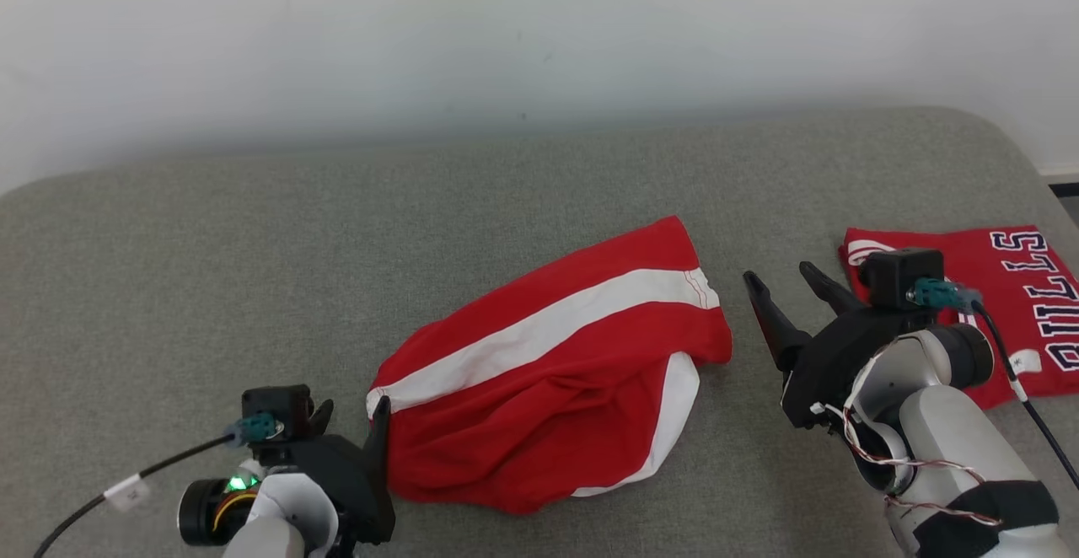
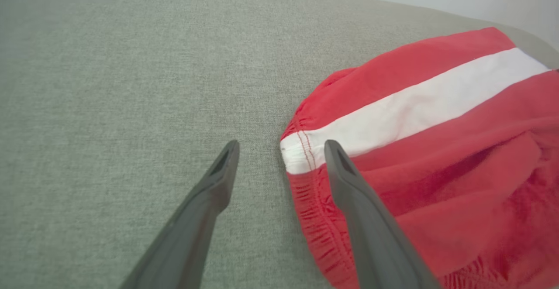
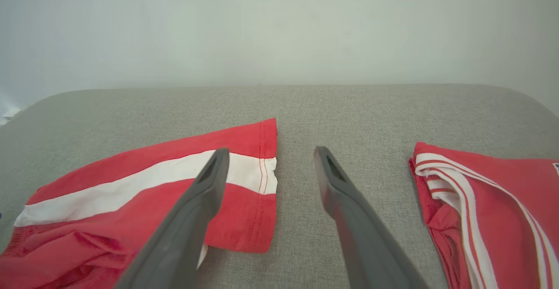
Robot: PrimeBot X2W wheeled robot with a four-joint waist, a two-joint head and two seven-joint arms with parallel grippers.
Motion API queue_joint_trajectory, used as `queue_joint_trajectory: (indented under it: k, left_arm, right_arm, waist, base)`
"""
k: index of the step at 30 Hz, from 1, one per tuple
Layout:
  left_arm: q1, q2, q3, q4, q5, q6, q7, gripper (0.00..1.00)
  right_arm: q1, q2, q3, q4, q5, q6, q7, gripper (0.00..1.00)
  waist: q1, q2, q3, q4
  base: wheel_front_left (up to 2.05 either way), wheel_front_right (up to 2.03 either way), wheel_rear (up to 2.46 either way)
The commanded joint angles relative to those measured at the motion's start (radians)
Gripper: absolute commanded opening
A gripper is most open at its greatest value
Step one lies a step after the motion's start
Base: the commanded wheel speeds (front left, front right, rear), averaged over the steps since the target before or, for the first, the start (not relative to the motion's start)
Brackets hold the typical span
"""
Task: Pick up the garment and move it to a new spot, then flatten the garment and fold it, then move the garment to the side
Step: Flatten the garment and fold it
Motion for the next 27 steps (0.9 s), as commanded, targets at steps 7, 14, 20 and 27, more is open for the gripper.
queue_joint_trajectory:
  k: [7, 14, 20, 27]
  left_arm:
    - [-0.091, -0.009, -0.026, 0.079, 0.012, 0.076, 0.088, 1.00]
    - [-0.111, -0.017, -0.072, 0.102, 0.000, 0.062, 0.111, 0.96]
    - [-0.131, -0.021, -0.108, 0.110, -0.010, 0.057, 0.122, 0.00]
    - [-0.165, -0.020, -0.135, 0.110, -0.023, 0.060, 0.112, 0.00]
  right_arm:
    - [-0.119, 0.015, 0.028, 0.117, 0.030, -0.002, 0.081, 1.00]
    - [-0.195, 0.021, 0.042, 0.211, 0.069, -0.002, 0.150, 1.00]
    - [-0.247, 0.030, 0.035, 0.280, 0.084, -0.002, 0.186, 1.00]
    - [-0.311, 0.064, 0.009, 0.357, 0.136, -0.002, 0.222, 1.00]
  waist:
    - [-0.0002, -0.0001, 0.082, 0.000]
    - [-0.0002, -0.0001, 0.115, 0.020]
    - [-0.0002, -0.0001, 0.138, 0.035]
    - [-0.0002, -0.0001, 0.180, 0.046]
  base:
    - [0.00, 0.00, 0.00]
    - [0.00, 0.00, 0.00]
    - [0.00, 0.00, 0.00]
    - [0.00, 0.00, 0.00]
